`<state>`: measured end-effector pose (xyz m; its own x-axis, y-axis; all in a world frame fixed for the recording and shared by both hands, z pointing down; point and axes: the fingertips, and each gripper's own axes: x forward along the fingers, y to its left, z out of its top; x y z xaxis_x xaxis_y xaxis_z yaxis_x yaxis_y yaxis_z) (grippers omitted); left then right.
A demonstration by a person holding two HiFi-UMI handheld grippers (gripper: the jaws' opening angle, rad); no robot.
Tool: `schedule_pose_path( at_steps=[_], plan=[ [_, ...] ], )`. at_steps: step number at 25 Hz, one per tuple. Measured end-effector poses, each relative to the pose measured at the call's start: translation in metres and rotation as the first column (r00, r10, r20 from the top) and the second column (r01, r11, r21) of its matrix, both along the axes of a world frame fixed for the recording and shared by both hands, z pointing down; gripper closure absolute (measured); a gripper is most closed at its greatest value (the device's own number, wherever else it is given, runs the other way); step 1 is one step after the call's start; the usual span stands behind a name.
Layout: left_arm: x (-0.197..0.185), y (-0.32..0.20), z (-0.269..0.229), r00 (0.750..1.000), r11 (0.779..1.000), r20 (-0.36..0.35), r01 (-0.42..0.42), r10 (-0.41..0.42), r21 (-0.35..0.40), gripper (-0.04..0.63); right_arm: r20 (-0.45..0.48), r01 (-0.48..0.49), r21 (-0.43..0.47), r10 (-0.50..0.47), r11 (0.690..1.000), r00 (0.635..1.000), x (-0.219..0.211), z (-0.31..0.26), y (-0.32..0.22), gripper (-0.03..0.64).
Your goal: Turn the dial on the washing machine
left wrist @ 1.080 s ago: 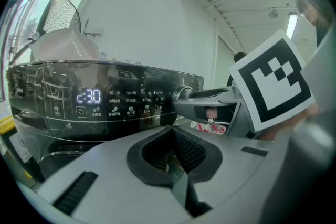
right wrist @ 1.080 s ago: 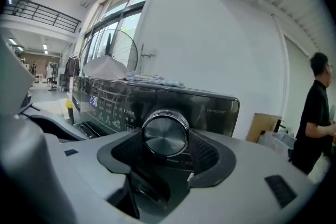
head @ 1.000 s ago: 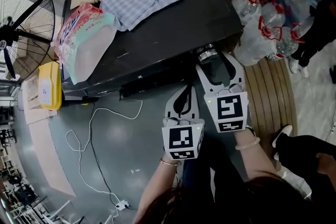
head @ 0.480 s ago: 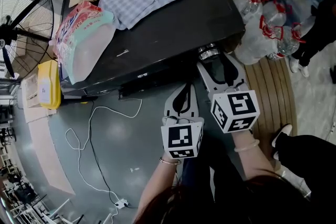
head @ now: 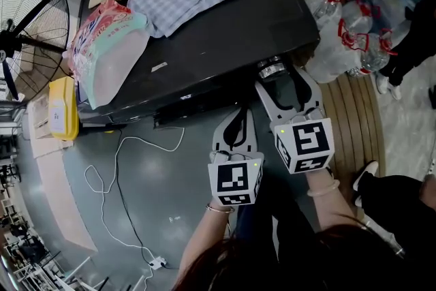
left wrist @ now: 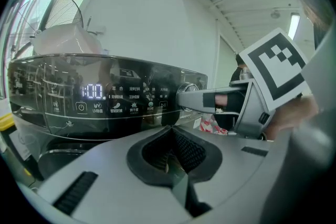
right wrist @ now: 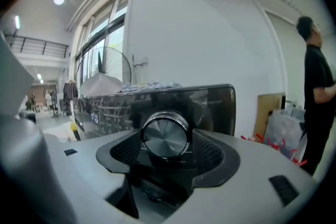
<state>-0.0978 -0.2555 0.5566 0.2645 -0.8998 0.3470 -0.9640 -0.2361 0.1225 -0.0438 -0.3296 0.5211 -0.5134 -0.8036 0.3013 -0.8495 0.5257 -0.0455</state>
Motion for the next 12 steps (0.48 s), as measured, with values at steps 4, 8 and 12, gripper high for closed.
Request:
schedule_pose_path(
  at_steps=[4,8,12],
  plan=[
    [0.0008,-0.0002,0.0002,1.0,1.0,-0.003,-0.002,0.002,0.001,0.581,-0.175,0.05,0.093,-0.033,0.994,0.984,-0.0052,-0.0021,0.0022,0.298],
    [0.0001,-0.0012,0.0001,1.0,1.0,-0.002,0.005,-0.005,0.004,0.581,-0.219,0.062,0.127,-0.033,0.99,0.975,-0.0053,-0.003,0.0013,0.313],
    [-0.0007,-0.0022,-0.0017,1.0,1.0,0.0,0.008,-0.008,0.008,0.581,-0.195,0.05,0.116,-0.027,0.992,0.98,-0.0046,-0.0027,0.0017,0.314]
  ],
)
